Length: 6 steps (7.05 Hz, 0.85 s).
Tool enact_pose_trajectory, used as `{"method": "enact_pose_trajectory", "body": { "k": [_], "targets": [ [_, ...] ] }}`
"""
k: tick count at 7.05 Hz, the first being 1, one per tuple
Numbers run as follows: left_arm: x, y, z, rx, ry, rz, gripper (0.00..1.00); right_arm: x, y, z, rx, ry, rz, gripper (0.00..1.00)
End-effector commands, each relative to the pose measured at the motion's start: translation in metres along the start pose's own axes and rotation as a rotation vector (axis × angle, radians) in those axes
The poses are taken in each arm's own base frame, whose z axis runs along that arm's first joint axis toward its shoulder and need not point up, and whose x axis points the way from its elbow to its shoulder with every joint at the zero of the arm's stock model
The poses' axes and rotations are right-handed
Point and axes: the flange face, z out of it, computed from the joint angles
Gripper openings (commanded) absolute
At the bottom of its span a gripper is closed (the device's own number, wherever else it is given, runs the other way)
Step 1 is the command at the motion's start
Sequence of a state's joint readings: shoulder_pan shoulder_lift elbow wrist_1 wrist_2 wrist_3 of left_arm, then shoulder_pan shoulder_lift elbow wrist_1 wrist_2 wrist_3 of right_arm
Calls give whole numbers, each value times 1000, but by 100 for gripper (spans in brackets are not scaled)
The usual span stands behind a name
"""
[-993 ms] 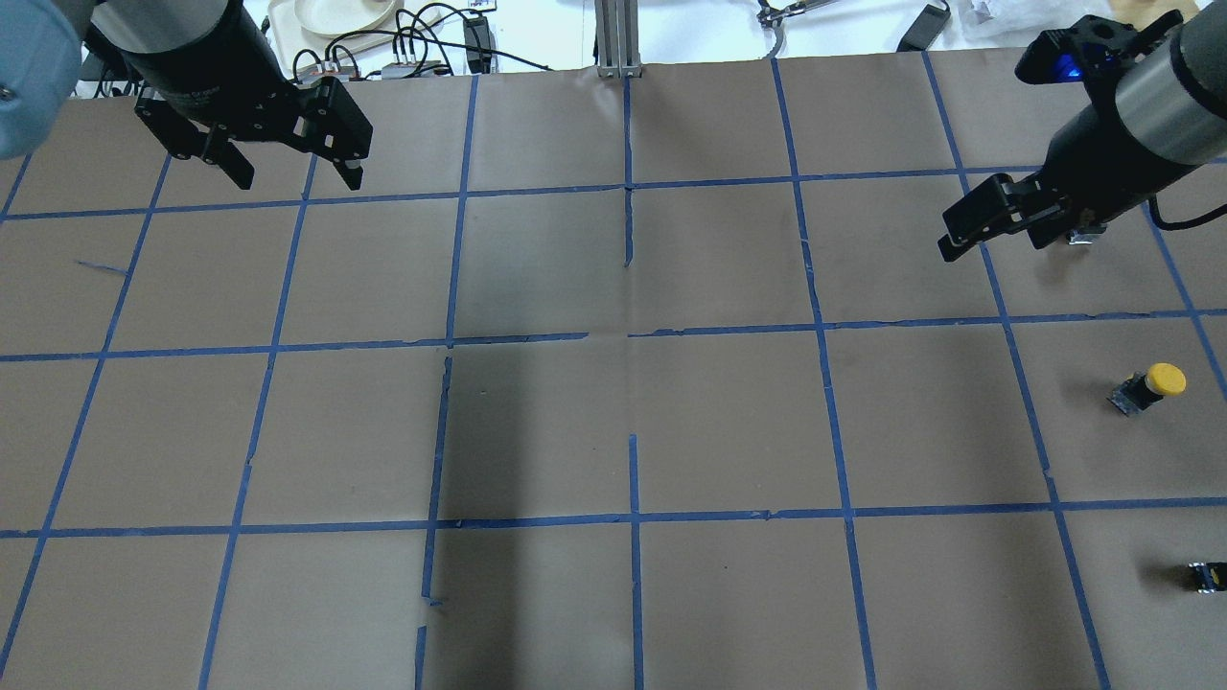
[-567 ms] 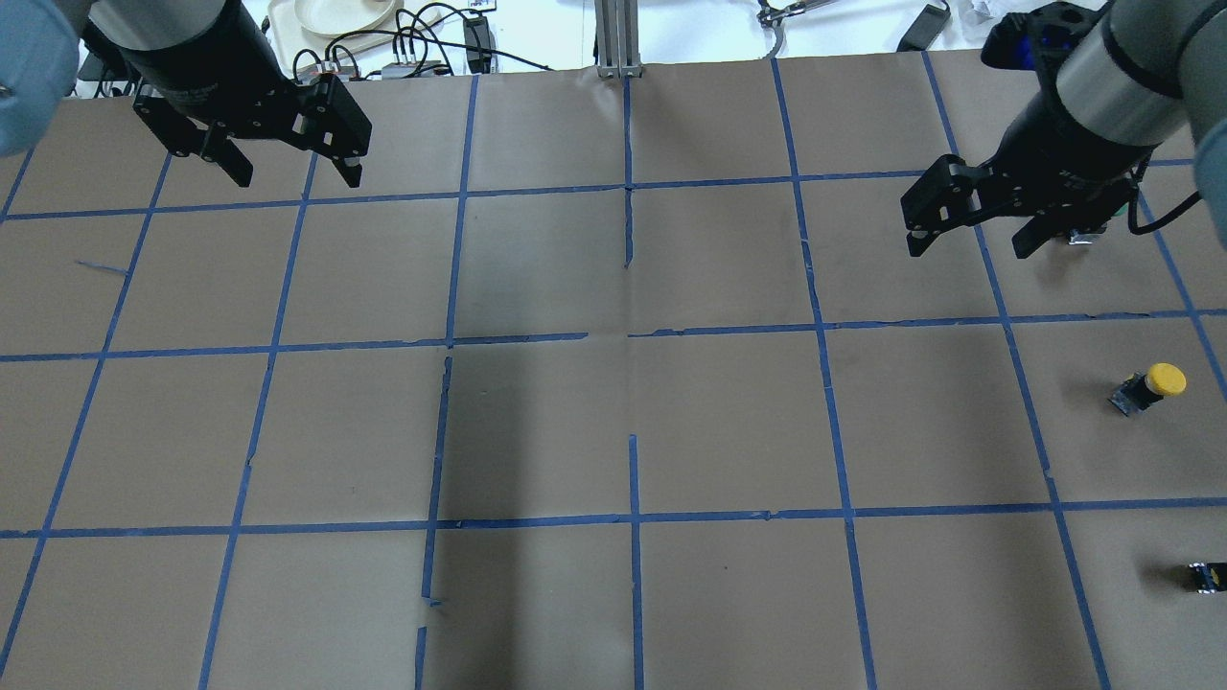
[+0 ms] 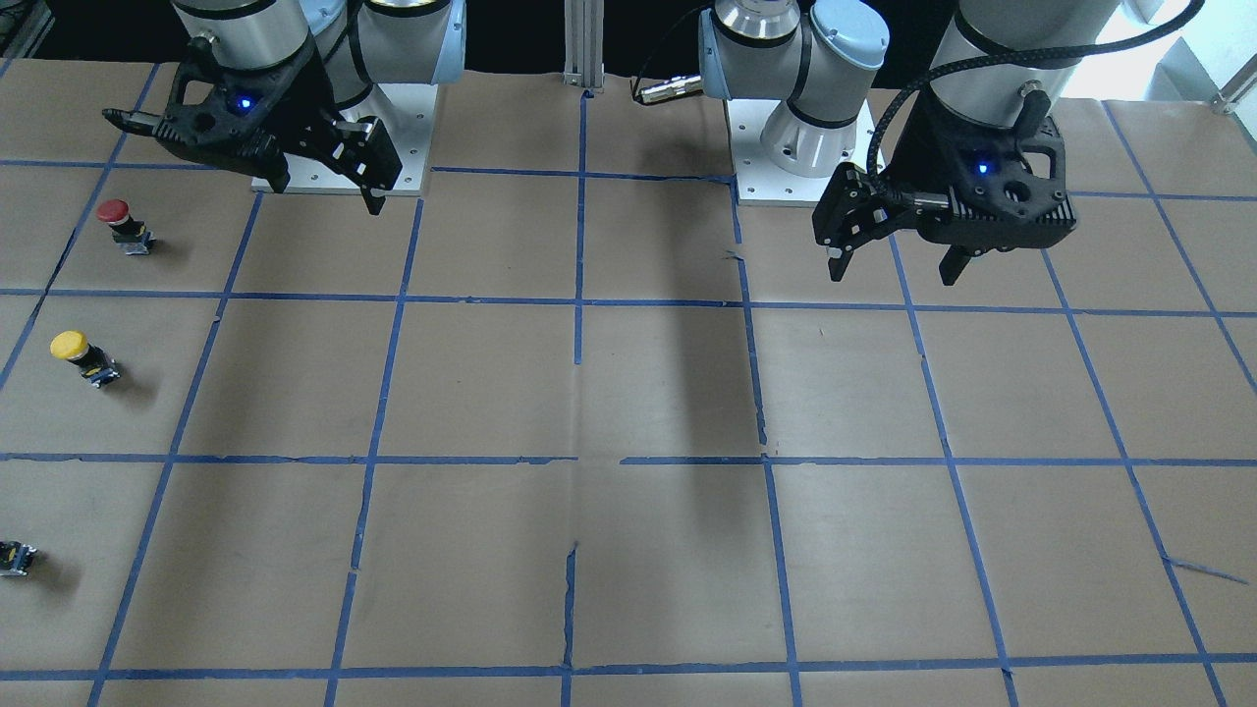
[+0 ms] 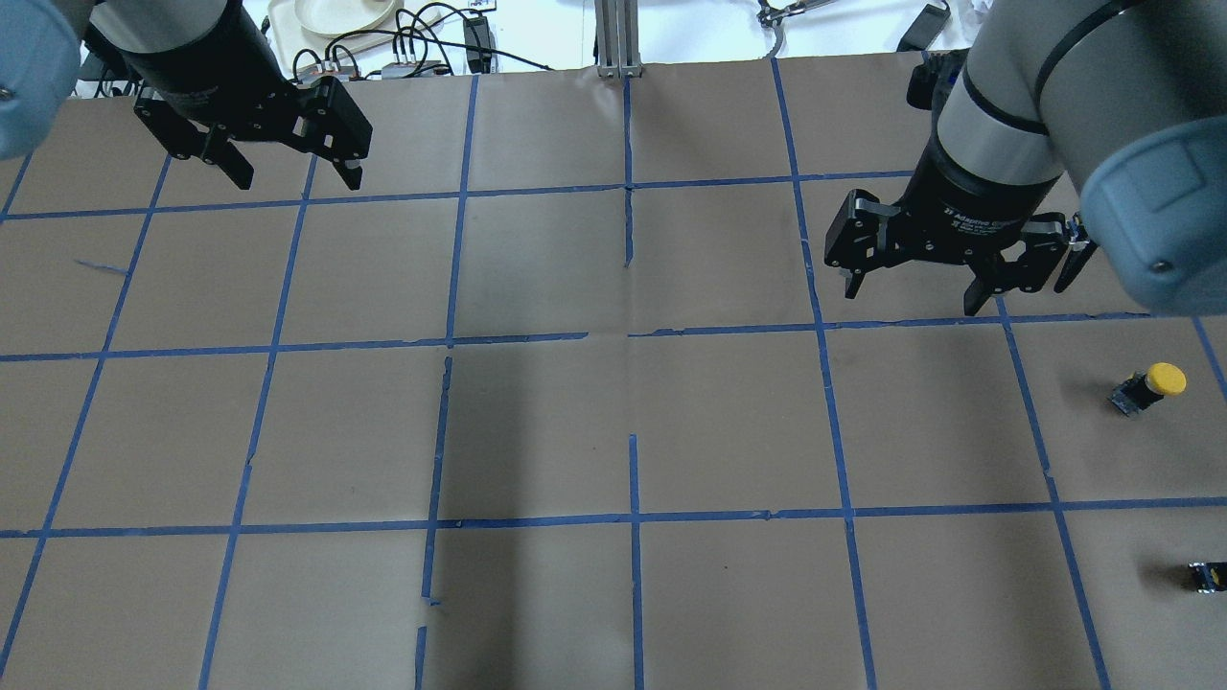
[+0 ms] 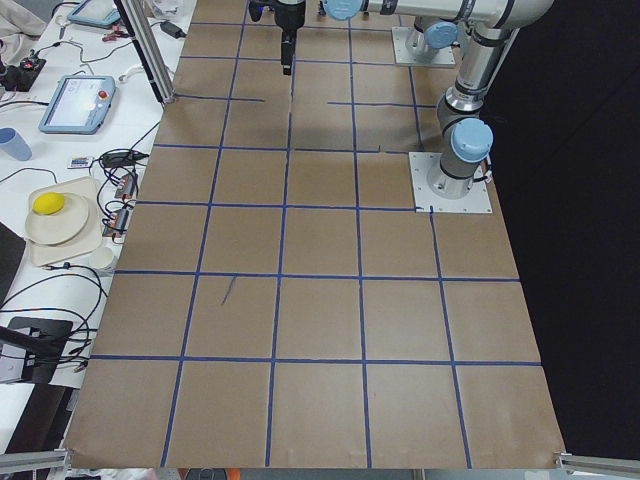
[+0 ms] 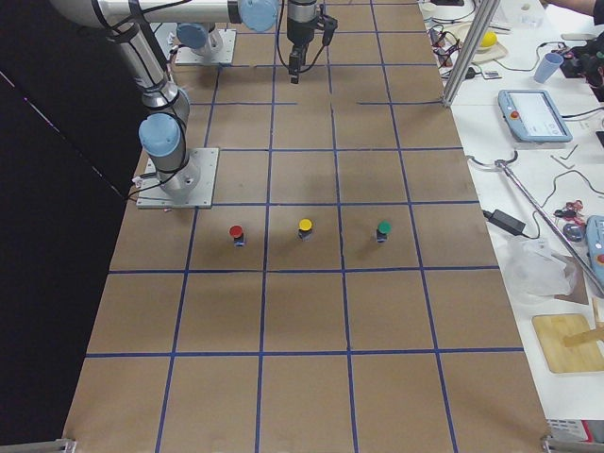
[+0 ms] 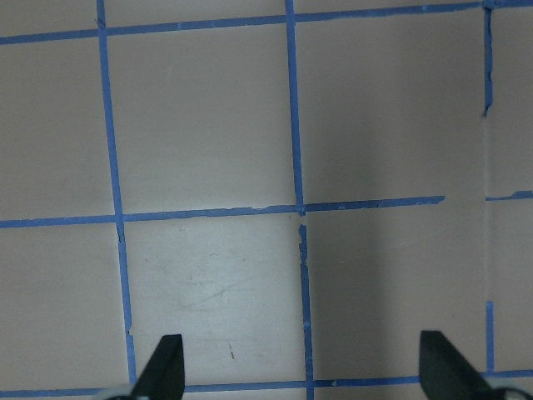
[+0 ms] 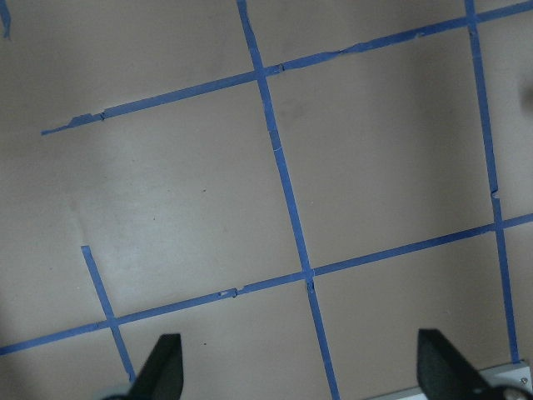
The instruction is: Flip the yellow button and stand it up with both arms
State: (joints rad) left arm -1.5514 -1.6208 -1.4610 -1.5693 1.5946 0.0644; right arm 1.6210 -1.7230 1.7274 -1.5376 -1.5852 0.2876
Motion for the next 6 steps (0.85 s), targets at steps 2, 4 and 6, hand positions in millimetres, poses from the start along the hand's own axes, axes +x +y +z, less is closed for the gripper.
{"method": "enact_pose_trajectory", "body": {
  "k": [2,4,6],
  "targets": [
    [1,0,1,-1,1,0,100,28,19,-6,-21,-3,35,100],
    [0,0,1,-1,1,-2,100,35,16,-7,-22,-6,9,100],
    [0,0,1,-1,-1,-2,100,36,15,-6,-24,-6,11,100]
  ]
}}
